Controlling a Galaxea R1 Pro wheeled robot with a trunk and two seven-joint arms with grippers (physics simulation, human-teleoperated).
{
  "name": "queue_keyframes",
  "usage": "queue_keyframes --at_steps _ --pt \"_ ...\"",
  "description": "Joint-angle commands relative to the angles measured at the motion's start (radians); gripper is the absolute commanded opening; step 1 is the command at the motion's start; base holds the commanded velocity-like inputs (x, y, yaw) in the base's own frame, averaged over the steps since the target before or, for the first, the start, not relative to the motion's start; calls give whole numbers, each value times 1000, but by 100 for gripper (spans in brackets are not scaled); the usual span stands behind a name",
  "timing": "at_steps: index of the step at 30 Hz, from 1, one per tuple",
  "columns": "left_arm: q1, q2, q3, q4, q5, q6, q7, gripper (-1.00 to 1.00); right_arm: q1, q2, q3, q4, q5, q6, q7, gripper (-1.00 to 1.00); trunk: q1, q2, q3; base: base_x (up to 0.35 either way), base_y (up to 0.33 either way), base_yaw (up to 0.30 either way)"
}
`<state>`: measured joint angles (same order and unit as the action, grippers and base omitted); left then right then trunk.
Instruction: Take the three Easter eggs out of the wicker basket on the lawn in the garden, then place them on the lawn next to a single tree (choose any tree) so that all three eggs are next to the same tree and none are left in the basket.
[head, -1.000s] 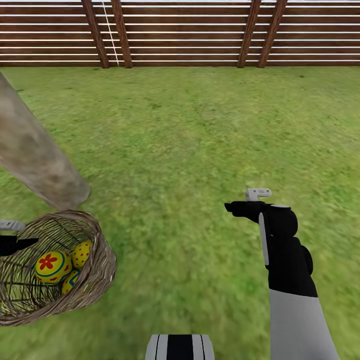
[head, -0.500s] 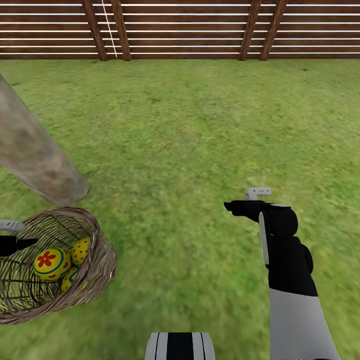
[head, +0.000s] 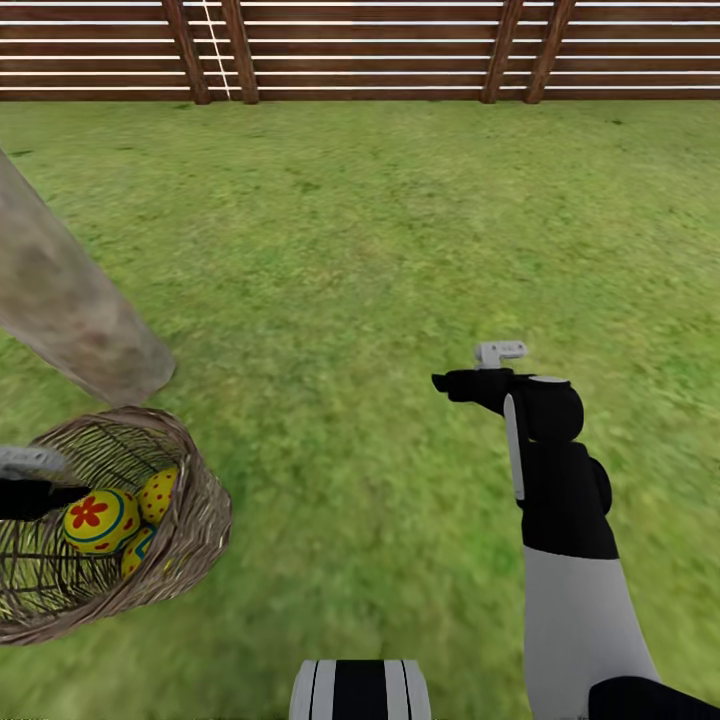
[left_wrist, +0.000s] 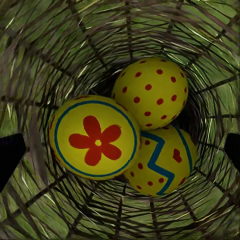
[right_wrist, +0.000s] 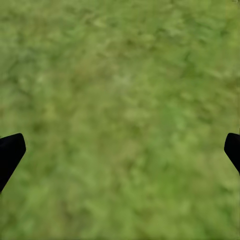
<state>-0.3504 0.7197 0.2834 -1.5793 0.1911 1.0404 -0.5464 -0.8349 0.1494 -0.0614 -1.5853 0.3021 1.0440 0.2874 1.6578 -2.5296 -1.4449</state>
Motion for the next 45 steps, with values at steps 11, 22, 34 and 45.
queue_keyframes --at_steps 11,22,34,45 --pt "-1 -50 -61 0 3 7 8 100 -46 3 3 1 11 3 10 100 3 -2 -24 0 0 0" --pt "-1 -54 -65 -4 5 7 11 100 -55 3 5 11 11 3 10 100 3 -2 -24 0 0 0" --pt "-1 -54 -63 -5 5 7 31 100 -55 5 6 12 11 3 10 100 3 -2 -24 0 0 0" --pt "-1 -54 -61 -7 5 7 203 100 -56 5 6 12 11 3 10 100 3 -2 -24 0 0 0"
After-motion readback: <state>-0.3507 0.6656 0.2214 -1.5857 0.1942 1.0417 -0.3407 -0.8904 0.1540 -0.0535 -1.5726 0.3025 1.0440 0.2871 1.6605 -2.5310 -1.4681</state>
